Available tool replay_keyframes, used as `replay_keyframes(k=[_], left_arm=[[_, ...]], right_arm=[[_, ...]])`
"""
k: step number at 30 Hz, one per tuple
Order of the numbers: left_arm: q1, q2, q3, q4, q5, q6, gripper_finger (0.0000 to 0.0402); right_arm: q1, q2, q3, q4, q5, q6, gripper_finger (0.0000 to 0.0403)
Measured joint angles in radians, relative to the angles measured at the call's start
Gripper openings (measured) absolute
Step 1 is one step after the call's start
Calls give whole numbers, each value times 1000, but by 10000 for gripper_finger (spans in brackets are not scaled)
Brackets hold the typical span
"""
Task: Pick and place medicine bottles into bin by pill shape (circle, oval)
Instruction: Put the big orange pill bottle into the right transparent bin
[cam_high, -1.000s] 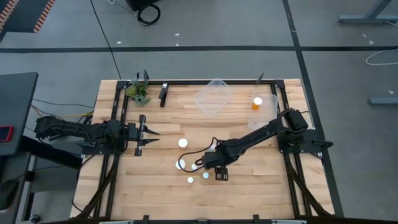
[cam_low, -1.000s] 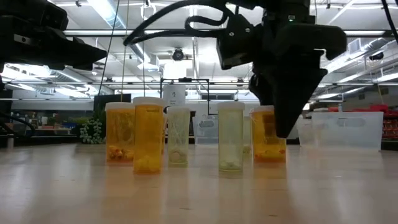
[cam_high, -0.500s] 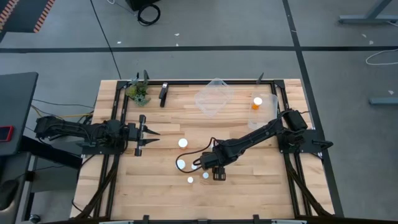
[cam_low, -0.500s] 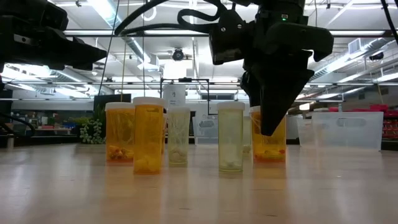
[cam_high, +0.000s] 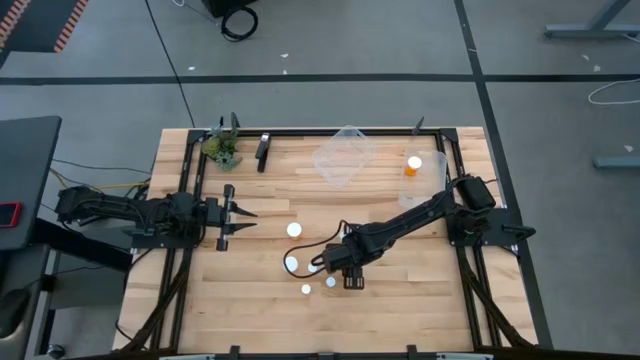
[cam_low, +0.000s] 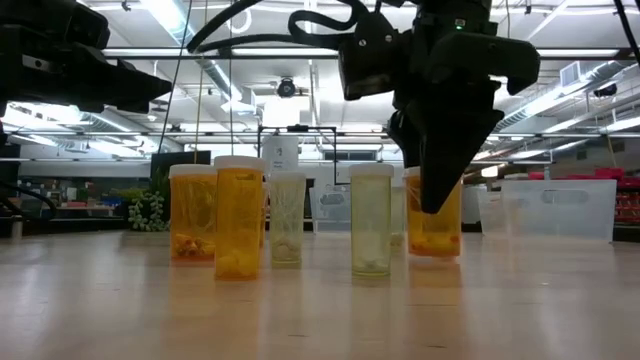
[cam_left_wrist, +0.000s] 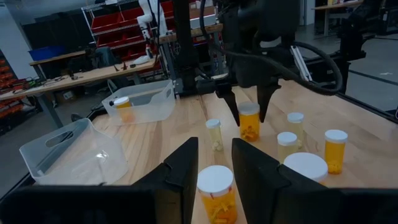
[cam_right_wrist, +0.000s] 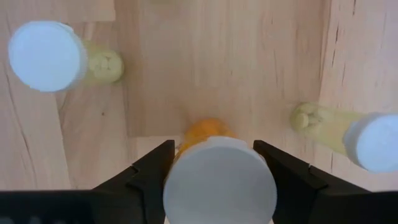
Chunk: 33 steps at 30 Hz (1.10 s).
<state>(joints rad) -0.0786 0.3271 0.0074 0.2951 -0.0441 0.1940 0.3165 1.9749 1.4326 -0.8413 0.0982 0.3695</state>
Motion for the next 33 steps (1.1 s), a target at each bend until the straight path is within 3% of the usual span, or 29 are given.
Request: replay_keyframes(k=[15, 22, 27, 33], left_arm=[[0, 0, 0, -2, 0, 0, 107], [0, -1, 0, -2, 0, 0, 107], [0, 0, 0, -3, 0, 0, 107], [0, 0, 0, -2, 0, 0, 107]], right_arm=[[-41, -83, 1, -176, 43, 30, 217], [-102, -129, 0, -332, 129, 8, 217], [-150, -238, -30, -362, 189, 4, 217], [-221, -437, -175, -341, 211, 71, 217]])
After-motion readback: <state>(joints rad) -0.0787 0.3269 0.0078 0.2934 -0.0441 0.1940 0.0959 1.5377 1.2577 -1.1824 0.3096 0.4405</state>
